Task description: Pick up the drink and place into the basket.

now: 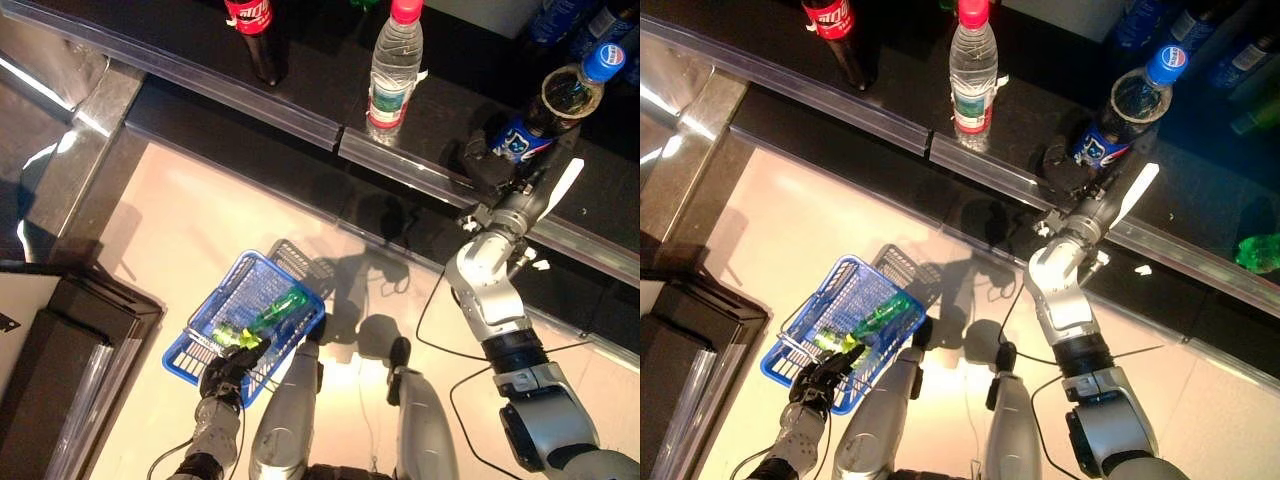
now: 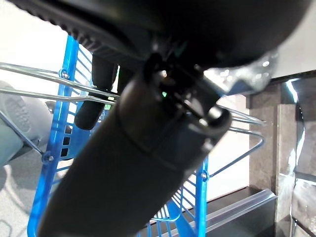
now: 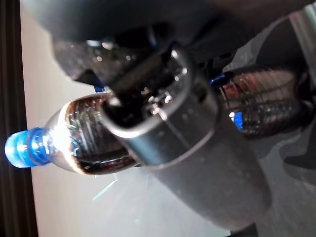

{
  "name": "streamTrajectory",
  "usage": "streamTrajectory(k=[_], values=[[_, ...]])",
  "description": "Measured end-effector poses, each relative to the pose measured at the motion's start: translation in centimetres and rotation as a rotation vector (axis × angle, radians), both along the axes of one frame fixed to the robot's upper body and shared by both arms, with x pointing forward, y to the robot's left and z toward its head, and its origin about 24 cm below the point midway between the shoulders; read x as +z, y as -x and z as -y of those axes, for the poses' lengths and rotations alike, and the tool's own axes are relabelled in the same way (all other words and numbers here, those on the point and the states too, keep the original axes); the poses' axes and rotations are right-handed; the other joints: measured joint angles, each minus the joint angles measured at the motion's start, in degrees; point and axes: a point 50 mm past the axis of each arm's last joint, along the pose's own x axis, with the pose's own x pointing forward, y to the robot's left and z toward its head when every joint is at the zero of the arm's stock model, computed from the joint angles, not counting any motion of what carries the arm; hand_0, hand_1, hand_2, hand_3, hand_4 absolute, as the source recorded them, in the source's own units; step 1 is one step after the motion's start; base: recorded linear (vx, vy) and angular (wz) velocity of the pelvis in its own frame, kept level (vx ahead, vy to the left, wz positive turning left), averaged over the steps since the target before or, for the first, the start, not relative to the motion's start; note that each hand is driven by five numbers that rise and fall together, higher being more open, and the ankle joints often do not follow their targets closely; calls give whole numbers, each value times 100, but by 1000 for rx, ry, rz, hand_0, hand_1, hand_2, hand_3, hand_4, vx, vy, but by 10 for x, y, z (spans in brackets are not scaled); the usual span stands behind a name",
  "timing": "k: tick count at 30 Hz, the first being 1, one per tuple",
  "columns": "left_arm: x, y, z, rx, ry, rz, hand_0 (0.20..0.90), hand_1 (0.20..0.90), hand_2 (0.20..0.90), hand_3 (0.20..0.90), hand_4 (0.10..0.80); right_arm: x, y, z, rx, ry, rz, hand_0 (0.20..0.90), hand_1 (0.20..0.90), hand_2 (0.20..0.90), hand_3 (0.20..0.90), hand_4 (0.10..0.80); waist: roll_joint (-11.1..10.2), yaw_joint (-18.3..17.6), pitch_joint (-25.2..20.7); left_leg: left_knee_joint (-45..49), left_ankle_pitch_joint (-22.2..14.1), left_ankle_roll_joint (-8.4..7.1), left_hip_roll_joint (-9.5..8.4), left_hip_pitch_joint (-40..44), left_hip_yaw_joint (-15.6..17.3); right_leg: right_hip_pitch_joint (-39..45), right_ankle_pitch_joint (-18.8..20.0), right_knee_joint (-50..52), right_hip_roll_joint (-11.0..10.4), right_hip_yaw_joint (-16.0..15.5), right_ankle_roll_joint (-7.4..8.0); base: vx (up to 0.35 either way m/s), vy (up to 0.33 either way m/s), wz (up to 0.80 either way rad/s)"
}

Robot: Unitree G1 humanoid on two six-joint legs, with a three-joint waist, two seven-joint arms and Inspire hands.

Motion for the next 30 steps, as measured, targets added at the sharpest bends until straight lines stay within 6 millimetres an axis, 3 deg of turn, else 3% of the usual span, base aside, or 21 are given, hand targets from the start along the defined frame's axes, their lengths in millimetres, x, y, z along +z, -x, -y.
streamTrajectory(k=[10,11,12,14,21,30], values=[[4,-8,1,-16,3,13,300,300,300,200,100,2,-9,23,-81,8,-48,900,900,900,900,800,13,110,4,70,11,-8,-40,-166,-121,-112,-46,88,-36,-116,-3,5,7,5],[4,-8,2,-19,5,12,300,300,300,200,100,3,-10,26,-94,9,-51,865,865,865,859,759,13,134,5,74,11,-8,-45,-166,-123,-115,-56,99,-41,-116,-2,0,0,0],[4,-8,2,-20,7,11,300,300,300,200,100,4,-10,27,-100,5,-51,815,815,815,801,701,13,144,4,76,11,-8,-52,-168,-124,-125,-69,122,-49,-117,-2,1,29,3],[4,-8,2,-19,10,10,300,300,300,200,100,7,-12,27,-103,-3,-42,300,300,300,200,100,14,148,5,82,11,-8,-69,-183,-126,-164,-94,151,-68,-116,-3,-3,32,3],[6,-11,1,-20,12,21,300,300,300,200,100,23,-19,28,-121,-1,-19,300,300,300,200,100,14,157,5,134,25,-1,-81,-335,-144,-301,-87,239,-72,-128,7,-2,-1,1],[7,-12,1,-59,-4,14,300,300,300,200,100,24,-22,45,-180,-1,-52,300,300,300,200,100,14,300,5,188,24,1,-102,-356,-179,-285,-84,238,-81,-154,13,-1,-1,0]])
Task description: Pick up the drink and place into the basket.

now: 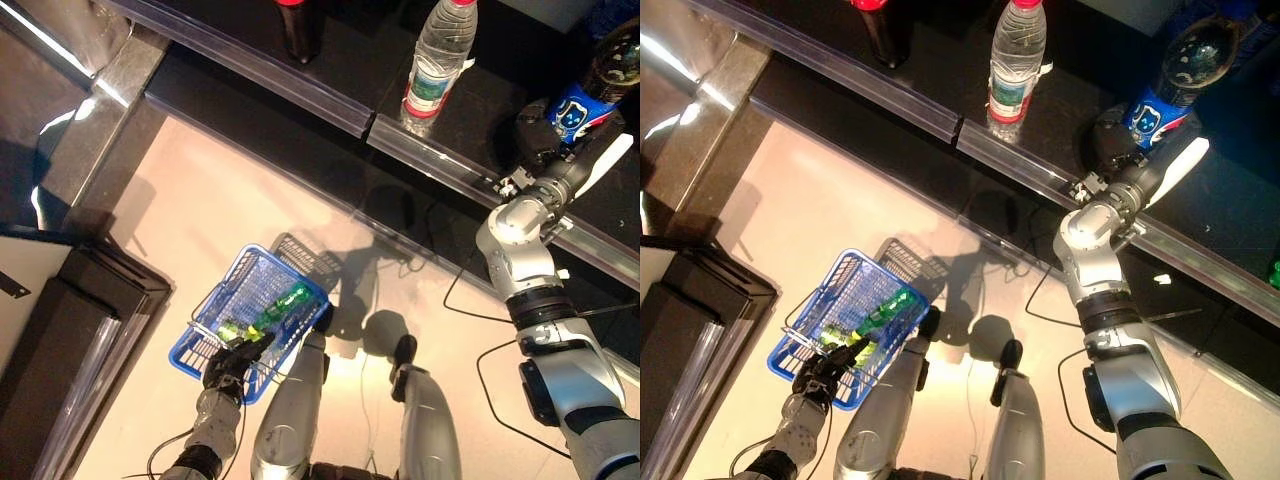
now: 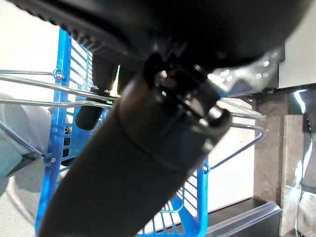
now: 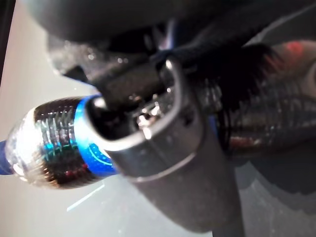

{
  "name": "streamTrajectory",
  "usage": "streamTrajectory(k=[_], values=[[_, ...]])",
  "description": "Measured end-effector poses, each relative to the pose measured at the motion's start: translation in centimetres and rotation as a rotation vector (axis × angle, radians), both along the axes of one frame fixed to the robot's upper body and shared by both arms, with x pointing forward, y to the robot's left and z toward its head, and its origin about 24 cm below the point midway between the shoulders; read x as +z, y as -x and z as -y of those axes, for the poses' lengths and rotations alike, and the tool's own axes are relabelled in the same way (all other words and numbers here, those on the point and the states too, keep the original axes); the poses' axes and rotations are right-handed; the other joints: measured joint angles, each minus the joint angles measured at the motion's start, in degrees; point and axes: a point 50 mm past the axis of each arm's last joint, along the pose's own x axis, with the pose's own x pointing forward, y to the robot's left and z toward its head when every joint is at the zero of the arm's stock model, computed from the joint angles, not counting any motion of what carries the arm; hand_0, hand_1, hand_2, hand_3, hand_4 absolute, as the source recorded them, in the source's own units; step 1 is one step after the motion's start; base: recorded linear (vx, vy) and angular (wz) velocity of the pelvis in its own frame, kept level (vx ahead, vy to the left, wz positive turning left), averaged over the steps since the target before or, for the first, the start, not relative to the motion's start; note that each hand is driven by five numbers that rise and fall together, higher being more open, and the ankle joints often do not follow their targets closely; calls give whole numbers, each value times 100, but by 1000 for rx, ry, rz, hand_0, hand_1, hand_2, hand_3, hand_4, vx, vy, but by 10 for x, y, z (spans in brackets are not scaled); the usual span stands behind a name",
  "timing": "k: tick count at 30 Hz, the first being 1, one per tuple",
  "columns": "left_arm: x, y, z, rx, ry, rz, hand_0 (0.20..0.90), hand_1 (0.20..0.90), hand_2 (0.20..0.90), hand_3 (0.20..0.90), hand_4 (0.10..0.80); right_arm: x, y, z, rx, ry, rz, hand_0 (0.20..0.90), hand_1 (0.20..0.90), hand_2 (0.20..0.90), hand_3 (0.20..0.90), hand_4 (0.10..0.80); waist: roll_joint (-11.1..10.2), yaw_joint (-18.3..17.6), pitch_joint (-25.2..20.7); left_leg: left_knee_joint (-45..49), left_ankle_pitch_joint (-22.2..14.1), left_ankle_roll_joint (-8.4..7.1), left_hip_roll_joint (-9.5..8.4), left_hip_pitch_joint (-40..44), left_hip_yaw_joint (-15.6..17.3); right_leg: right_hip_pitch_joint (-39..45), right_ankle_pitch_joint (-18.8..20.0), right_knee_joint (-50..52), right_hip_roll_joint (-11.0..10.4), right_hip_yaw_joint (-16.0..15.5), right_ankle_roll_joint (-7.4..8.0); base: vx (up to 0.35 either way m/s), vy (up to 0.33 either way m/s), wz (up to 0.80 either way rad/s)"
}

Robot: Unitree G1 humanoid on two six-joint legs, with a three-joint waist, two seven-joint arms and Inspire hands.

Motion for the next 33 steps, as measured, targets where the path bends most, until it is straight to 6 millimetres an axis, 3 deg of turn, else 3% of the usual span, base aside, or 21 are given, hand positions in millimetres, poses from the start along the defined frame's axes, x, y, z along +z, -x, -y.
streamTrajectory(k=[13,18,27,33], values=[[0,0,1,-13,7,7,300,300,300,200,100,-5,3,1,-5,-22,-1,300,300,300,200,100,0,-10,0,25,2,2,-2,13,-10,22,7,29,-1,-13,12,-25,-10,0],[2,-1,0,-10,20,28,300,300,300,200,100,-21,20,-7,49,-12,9,300,300,300,200,100,-15,-71,9,65,-4,10,2,46,25,41,7,68,-1,15,12,-40,-1,-3],[-3,18,-7,50,66,51,300,300,300,200,100,-59,54,-44,331,0,-5,300,300,300,200,100,-40,-469,17,-187,-42,-1,107,865,196,692,-37,40,16,63,-64,-7,-9,-6],[-2,27,-7,78,85,82,300,300,300,200,100,-66,69,-55,503,59,-21,300,300,300,200,100,-37,-557,15,-405,-11,-44,252,1134,267,818,4,-16,125,53,-165,-4,-17,-14]])
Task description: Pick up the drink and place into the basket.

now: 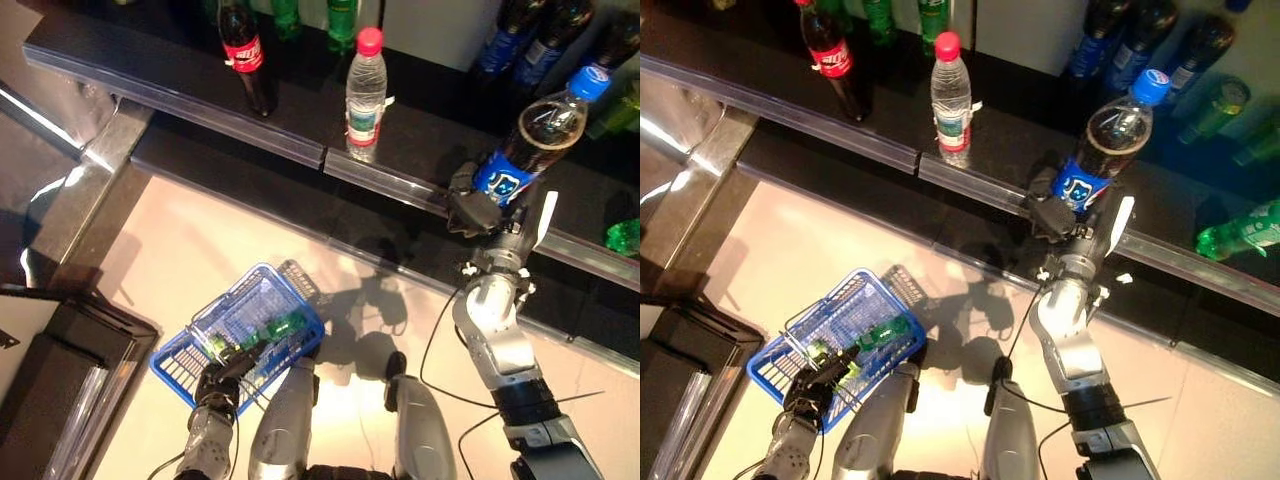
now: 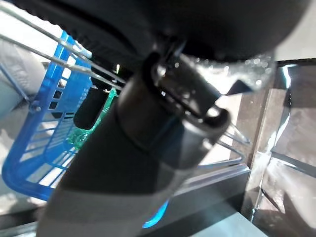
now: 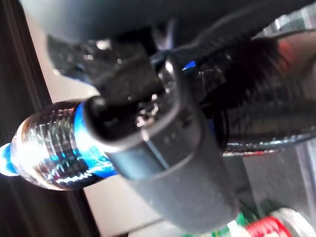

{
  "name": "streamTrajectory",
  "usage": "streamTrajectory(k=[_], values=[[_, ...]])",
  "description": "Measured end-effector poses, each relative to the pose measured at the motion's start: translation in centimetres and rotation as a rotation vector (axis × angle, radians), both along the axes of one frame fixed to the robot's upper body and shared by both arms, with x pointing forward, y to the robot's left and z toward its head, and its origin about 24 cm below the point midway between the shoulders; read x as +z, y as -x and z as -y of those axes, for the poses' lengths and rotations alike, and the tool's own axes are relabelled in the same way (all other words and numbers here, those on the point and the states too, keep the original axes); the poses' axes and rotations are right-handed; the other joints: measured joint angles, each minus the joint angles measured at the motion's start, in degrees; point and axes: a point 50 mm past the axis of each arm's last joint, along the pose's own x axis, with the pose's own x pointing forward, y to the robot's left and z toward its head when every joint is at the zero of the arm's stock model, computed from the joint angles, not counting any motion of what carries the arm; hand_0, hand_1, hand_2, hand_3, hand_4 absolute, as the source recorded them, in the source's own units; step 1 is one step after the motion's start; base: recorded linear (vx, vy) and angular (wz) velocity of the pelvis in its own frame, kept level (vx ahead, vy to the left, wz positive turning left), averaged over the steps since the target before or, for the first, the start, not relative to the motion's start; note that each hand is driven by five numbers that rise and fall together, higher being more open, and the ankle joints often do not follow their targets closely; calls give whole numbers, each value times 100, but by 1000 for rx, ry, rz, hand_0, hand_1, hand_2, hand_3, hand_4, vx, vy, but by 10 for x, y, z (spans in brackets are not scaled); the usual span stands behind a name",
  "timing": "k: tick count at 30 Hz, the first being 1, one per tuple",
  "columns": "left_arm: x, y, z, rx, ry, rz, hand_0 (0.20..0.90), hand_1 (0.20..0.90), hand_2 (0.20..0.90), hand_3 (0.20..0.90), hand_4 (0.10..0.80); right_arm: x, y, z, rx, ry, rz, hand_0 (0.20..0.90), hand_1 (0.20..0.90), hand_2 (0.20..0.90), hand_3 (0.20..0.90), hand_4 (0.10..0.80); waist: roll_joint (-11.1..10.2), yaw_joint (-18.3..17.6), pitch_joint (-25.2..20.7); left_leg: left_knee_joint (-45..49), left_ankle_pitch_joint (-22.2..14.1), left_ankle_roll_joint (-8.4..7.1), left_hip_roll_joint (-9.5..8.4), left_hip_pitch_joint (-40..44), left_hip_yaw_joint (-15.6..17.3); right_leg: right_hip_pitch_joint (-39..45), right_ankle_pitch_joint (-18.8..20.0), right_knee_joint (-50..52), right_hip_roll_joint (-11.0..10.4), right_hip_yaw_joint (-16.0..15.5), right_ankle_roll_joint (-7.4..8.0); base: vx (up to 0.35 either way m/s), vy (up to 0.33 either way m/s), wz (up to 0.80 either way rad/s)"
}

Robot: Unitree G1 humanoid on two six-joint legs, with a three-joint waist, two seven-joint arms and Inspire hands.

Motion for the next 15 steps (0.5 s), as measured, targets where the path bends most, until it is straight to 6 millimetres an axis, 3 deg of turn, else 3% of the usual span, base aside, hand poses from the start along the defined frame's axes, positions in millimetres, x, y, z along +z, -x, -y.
streamTrajectory(k=[7,15], values=[[10,-5,4,7,29,75,300,300,300,200,100,-9,17,-39,423,24,-30,300,300,300,200,100,16,-85,-18,-357,83,-84,183,522,82,407,-68,-189,147,-15,-39,3,-17,-5],[31,-19,14,-15,86,208,300,300,300,200,100,-15,28,-80,768,82,-72,300,300,300,200,100,-7,101,-50,-489,106,-139,210,690,62,625,-78,-348,177,-69,-30,-52,-19,3]])
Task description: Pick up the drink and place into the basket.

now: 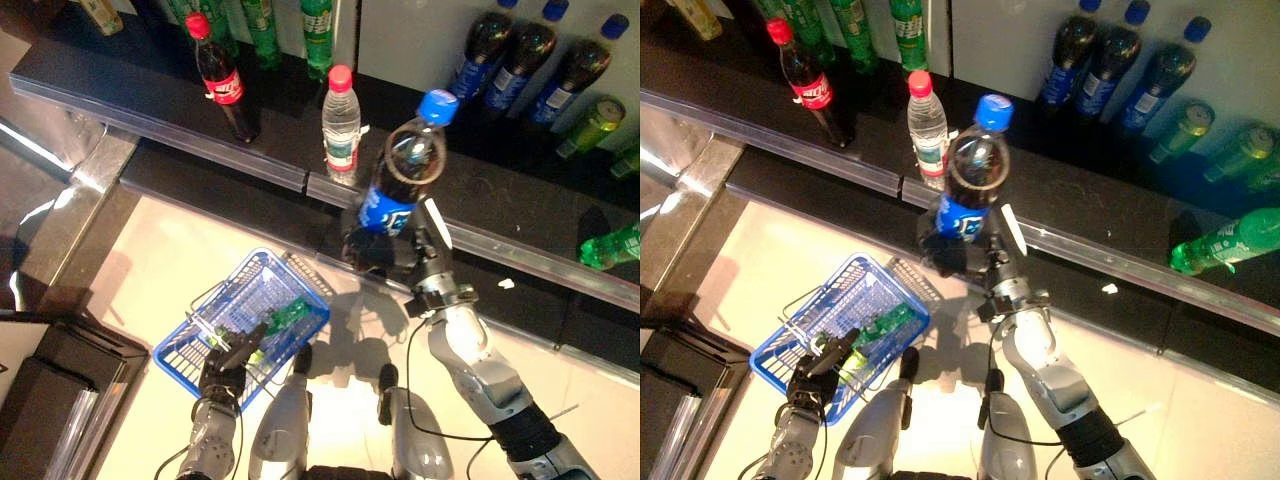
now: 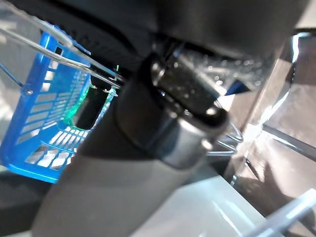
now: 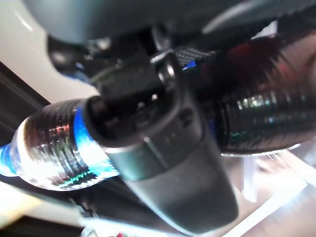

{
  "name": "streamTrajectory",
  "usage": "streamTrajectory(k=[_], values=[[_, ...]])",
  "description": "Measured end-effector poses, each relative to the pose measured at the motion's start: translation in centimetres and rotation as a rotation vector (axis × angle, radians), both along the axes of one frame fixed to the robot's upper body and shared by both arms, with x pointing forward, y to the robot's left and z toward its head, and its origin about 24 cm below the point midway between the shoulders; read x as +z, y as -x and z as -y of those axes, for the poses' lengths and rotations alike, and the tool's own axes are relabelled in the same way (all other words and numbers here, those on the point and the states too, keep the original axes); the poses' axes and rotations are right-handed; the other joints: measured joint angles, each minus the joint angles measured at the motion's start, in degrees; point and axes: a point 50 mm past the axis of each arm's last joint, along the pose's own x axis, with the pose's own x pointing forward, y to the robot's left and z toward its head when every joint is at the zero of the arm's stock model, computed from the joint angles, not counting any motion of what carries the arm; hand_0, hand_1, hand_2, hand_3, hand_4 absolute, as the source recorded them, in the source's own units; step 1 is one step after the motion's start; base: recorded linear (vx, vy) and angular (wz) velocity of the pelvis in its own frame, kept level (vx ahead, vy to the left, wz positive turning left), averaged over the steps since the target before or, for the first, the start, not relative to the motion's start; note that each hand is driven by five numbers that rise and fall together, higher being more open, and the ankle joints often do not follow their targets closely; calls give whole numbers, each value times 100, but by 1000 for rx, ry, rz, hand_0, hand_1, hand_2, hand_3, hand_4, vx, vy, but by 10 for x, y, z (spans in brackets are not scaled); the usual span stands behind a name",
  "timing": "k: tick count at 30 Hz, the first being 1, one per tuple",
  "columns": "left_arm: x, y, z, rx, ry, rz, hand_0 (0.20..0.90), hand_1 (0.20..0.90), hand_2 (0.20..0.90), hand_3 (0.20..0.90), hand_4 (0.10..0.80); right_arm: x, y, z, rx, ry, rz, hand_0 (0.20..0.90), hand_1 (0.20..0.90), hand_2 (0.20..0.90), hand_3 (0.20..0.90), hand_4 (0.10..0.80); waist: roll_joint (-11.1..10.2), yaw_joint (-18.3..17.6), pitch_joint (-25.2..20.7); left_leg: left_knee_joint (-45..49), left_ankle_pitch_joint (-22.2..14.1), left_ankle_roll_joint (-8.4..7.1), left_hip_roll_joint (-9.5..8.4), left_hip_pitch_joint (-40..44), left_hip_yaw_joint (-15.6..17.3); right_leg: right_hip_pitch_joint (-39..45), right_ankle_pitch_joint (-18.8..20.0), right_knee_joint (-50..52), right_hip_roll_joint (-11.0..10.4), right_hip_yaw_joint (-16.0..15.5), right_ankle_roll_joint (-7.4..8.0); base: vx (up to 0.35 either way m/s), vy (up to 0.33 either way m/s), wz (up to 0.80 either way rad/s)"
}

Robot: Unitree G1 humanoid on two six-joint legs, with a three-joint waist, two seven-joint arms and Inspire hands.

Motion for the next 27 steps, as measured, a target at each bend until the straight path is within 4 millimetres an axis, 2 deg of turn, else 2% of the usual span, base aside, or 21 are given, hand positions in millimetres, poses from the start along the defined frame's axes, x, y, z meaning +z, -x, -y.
streamTrajectory(k=[6,11,17,22,27], values=[[22,-10,16,-107,3,92,300,300,300,200,100,-11,6,-15,87,51,-56,300,300,300,200,100,0,175,0,-13,2,-4,-20,-14,-157,109,-21,-44,-29,-144,5,-50,-13,15],[40,-15,27,-251,-37,138,300,300,300,200,100,-12,6,-21,107,54,-60,300,300,300,200,100,0,340,-1,-99,34,-45,-41,-22,-451,212,-107,-30,-56,-432,-29,7,-39,27],[54,-16,30,-339,-9,169,300,300,300,200,100,-8,3,-32,86,51,-50,300,300,300,200,100,2,656,0,-98,70,-102,-96,-22,-819,381,-306,41,-107,-789,-53,31,-63,32],[61,-14,27,-426,-23,226,300,300,300,200,100,-8,-12,-40,28,55,-68,300,300,300,200,100,4,993,0,-97,67,-111,-186,-24,-1019,454,-483,170,-217,-1025,-49,60,-45,26],[72,-14,25,-541,-51,261,300,300,300,200,100,-15,-13,-43,3,56,-108,300,300,300,200,100,2,1218,0,-92,59,-121,-276,-19,-1192,551,-562,166,-272,-1068,-12,62,-24,23]])
